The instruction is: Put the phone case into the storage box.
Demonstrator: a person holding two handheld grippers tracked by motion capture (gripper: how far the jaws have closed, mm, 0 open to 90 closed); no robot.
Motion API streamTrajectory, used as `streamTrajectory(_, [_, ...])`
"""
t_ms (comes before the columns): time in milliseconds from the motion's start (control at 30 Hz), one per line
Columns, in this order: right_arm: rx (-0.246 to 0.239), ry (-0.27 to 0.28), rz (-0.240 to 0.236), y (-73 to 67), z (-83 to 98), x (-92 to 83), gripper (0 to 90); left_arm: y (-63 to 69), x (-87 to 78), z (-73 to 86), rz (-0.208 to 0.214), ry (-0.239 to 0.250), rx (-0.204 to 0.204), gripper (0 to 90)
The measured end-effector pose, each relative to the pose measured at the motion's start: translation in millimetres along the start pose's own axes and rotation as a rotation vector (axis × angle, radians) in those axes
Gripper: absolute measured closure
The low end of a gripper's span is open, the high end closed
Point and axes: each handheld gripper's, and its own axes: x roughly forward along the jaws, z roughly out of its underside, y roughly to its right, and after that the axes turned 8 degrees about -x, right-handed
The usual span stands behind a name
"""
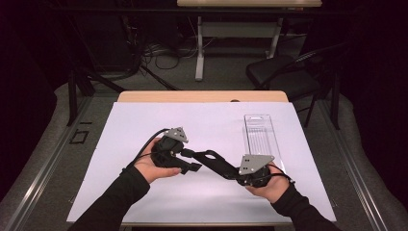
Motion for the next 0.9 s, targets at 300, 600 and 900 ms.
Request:
streamTrajectory(300, [0.003,0.008,-0.004,-0.4,-0.6,1.2,88.5,-0.2,2.2,0.1,0.028,0.02,0.019,47.9])
streamTrajectory(600, [0.01,0.019,-0.009,-0.6,-0.9,1.9,88.5,-2.2,2.2,-1.0,0.08,0.089,0.023,52.5])
streamTrajectory(900, [0.012,0.034,-0.01,-1.0,-1.6,2.5,88.6,-3.6,6.2,-1.8,0.133,0.147,0.029,54.8])
